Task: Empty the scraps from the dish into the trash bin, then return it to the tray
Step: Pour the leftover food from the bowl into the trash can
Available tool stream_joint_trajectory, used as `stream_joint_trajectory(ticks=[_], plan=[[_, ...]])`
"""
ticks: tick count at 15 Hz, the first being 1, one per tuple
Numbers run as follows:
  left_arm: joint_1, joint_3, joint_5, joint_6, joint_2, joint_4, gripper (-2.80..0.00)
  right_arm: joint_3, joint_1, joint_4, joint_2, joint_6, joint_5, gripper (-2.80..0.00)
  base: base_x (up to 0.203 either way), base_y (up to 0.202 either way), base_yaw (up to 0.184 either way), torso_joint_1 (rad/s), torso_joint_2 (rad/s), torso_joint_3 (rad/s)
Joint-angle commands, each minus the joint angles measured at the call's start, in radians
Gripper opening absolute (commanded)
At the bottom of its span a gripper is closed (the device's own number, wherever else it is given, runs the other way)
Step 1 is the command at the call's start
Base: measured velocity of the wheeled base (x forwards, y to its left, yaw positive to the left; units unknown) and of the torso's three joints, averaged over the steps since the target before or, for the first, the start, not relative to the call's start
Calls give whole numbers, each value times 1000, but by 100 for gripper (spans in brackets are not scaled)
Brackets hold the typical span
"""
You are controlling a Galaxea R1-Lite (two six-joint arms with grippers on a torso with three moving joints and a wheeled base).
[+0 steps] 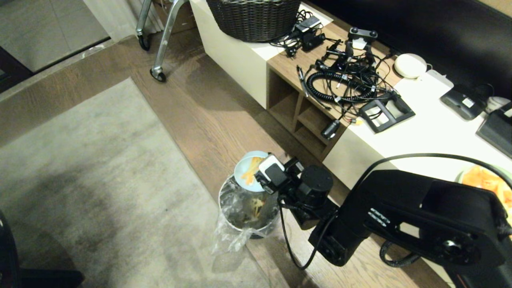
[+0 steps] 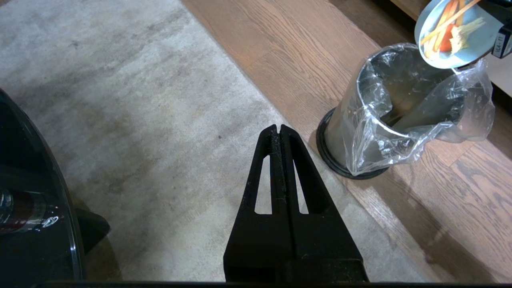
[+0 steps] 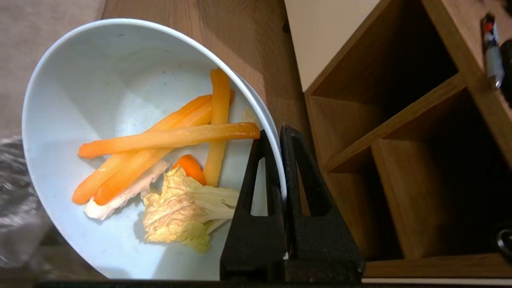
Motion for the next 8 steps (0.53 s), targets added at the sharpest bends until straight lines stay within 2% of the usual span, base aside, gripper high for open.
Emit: stream_joint_trajectory(ticks=[1, 8], plan=[[0, 0, 1, -1, 0, -1, -280, 0, 0, -48, -3, -48, -2, -280, 0, 0, 0, 0, 0, 0], [0, 0, 1, -1, 0, -1, -280, -75, -1, -48, -2, -198, -9, -280, 0, 0, 0, 0, 0, 0]])
